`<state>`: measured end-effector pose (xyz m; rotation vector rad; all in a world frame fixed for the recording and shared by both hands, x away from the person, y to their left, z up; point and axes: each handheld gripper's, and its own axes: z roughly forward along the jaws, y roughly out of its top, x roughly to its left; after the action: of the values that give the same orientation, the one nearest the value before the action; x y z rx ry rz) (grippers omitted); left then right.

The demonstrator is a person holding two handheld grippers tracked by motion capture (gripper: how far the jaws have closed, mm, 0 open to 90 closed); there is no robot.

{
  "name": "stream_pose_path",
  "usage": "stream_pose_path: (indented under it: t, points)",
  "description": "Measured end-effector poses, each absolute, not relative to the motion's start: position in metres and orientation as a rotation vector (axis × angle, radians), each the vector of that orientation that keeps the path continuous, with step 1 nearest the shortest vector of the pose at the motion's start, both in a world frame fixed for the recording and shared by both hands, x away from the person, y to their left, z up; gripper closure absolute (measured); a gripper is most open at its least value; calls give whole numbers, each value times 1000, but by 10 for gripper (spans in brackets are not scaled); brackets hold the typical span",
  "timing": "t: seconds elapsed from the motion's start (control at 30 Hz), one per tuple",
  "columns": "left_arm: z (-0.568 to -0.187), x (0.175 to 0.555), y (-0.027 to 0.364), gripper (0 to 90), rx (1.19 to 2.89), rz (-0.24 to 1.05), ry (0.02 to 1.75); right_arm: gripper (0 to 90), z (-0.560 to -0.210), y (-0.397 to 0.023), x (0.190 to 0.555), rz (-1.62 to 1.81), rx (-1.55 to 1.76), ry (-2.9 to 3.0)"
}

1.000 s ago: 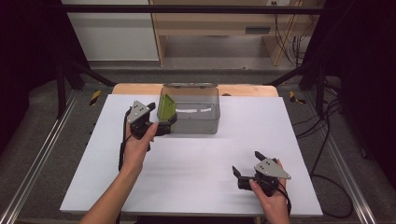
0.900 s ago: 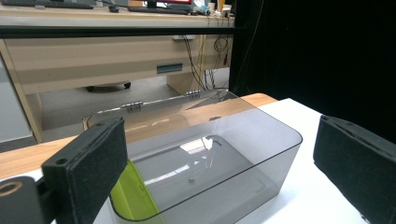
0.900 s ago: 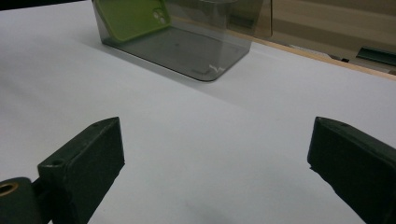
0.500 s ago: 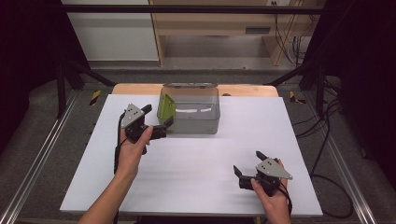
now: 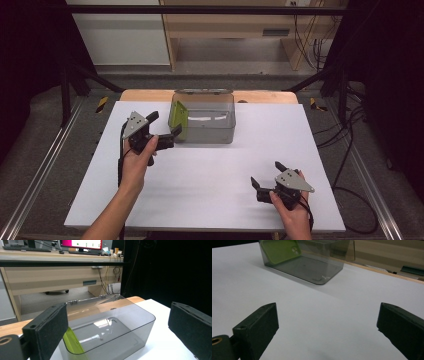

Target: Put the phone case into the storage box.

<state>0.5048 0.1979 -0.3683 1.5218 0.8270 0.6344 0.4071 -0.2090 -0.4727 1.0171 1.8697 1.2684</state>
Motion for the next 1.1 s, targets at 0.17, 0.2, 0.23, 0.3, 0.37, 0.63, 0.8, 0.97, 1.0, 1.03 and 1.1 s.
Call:
stream_pose_path:
  t: [0.17, 0.2, 0.23, 0.3, 0.37, 0.63, 0.8, 0.97, 1.0, 1.03, 1.1]
  points:
    - [-366, 503, 203, 24, 1510, 639, 827, 41, -473, -209, 407, 1269, 1019, 1871]
    - [-365, 502, 204, 24, 1506, 640, 828, 40, -473, -209, 407, 1269, 1017, 1870]
    - [-365, 502, 205, 24, 1504, 641, 829, 40, -473, -209, 407, 1269, 1017, 1870]
    - [-364, 501, 208, 24, 1503, 644, 831, 40, -473, -209, 407, 1268, 1016, 1871]
    - [-364, 501, 210, 25, 1501, 648, 834, 40, -473, -209, 407, 1269, 1016, 1870]
    - [-359, 497, 223, 24, 1479, 658, 838, 40, -473, -210, 407, 1270, 1026, 1866]
    - [-356, 493, 233, 22, 1466, 671, 842, 38, -473, -210, 407, 1271, 1031, 1865]
    - [-354, 489, 243, 18, 1451, 676, 847, 35, -472, -210, 407, 1275, 1028, 1863]
    - [-354, 488, 245, 18, 1448, 679, 847, 35, -472, -210, 407, 1274, 1030, 1864]
    - [-353, 487, 247, 17, 1446, 680, 848, 35, -472, -210, 407, 1274, 1033, 1864]
    - [-351, 485, 250, 17, 1448, 697, 842, 35, -472, -210, 407, 1275, 1033, 1864]
